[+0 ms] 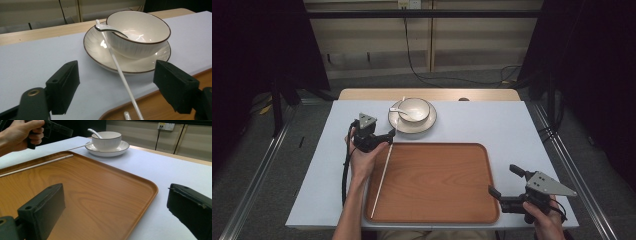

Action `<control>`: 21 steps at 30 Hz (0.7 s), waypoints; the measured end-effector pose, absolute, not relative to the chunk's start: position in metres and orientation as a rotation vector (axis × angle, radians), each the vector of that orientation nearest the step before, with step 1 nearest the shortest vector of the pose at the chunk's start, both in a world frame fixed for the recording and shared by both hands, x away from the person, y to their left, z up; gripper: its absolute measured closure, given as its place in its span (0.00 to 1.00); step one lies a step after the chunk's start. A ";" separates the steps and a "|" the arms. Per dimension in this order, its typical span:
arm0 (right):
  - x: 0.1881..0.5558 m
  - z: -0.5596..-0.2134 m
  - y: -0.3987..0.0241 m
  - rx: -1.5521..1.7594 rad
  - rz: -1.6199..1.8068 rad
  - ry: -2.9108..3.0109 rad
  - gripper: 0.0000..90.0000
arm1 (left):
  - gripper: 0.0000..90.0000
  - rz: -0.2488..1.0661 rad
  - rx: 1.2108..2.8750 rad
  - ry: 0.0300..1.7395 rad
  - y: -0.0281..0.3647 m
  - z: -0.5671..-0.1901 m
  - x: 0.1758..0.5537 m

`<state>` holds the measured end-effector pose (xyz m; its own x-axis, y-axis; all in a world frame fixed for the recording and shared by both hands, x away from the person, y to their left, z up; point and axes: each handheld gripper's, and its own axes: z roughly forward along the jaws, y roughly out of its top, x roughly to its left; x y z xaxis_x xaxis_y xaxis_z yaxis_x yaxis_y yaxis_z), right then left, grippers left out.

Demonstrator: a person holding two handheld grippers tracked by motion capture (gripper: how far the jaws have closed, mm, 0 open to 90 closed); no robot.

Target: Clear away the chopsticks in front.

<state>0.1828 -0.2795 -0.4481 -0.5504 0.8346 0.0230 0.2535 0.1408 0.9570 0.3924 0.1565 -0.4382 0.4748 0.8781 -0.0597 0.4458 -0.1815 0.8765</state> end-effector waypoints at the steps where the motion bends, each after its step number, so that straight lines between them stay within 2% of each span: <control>1: 0.183 -0.448 -0.280 1.038 1.424 1.892 0.02 | 0.24 0.594 1.802 1.116 0.156 -0.438 0.395; 12: 0.183 -0.448 -0.279 1.040 1.420 1.889 0.02 | 0.31 0.581 1.841 1.106 0.150 -0.439 0.420; 21: 0.183 -0.449 -0.279 1.041 1.422 1.894 0.02 | 0.45 0.583 1.907 1.071 0.135 -0.442 0.439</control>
